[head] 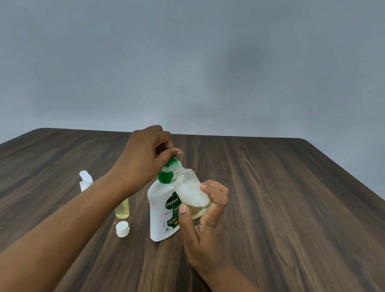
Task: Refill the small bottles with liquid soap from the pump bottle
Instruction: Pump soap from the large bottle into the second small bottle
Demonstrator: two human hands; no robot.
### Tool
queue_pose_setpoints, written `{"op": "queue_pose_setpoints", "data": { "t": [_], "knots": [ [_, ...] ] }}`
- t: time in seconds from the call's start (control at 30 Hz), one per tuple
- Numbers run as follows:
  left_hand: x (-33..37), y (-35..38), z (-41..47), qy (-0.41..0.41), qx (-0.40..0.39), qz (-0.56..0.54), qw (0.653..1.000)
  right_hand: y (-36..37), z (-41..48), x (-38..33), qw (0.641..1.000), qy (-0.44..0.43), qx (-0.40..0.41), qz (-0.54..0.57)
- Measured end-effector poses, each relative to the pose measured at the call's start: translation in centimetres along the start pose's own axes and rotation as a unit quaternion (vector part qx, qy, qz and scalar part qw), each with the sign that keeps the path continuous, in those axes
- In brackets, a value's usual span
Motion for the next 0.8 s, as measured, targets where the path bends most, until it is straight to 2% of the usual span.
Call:
{"op": "queue_pose_setpoints", "data": {
  "t": [0.3,0.47,0.7,0.8],
  "knots": [
    [0.8,-0.7,0.6,0.015,-0.028,0.022,0.999,-0.1,0.0,0.0,1.0,-0.003,0.006,0.004],
    [0.1,0.0,-0.3,-0.01,0.003,-0.003,1.0,-0.1,0.0,-0.1,1.0,-0.002,-0.002,0.002],
    [0.6,-0.6,0.5,0.016,-0.012,0.01,1.0,-0.1,0.1,-0.2,1.0,-0.006,0.003,-0.001],
    [0.3,-0.3,0.1,0.01,0.009,0.004,1.0,-0.1,0.1,-0.1,1.0,-0.005,0.007,-0.004]
  ]
}}
Point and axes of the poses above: each hand's wrist, its own z-axis towards the middle knuckle, its own y-axis out of the palm, x = y × z, the point moved 2 cm from there along z, towards the middle knuckle
